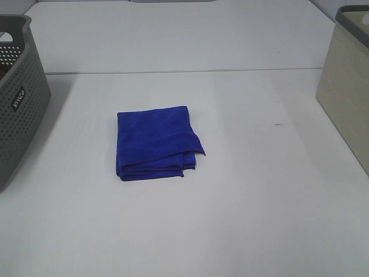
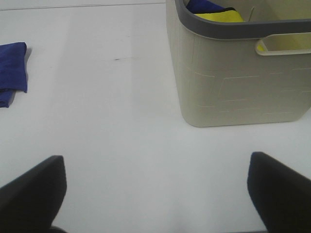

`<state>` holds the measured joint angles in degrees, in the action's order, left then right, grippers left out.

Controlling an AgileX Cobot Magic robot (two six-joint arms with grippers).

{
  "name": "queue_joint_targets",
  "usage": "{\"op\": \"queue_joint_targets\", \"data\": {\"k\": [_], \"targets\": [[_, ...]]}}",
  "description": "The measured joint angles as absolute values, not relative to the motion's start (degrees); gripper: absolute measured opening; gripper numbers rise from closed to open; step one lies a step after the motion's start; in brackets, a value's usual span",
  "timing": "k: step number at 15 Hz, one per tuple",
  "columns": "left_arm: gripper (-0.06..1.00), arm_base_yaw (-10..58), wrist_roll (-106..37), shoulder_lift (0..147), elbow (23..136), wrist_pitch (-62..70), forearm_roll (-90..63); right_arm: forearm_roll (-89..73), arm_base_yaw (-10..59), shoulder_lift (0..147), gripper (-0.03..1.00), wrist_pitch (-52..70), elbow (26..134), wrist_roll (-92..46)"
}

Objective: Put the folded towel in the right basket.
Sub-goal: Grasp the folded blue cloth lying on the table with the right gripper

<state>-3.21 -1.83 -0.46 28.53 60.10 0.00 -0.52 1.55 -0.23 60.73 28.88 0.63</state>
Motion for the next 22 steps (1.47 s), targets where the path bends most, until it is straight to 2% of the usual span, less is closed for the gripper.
{"op": "queue_joint_targets", "data": {"k": [22], "targets": [[0.98,-3.21,-1.83,-0.46,28.53,60.1,0.0,-0.46,1.55,-0.23,0.96,60.73,28.88,0.69]]}}
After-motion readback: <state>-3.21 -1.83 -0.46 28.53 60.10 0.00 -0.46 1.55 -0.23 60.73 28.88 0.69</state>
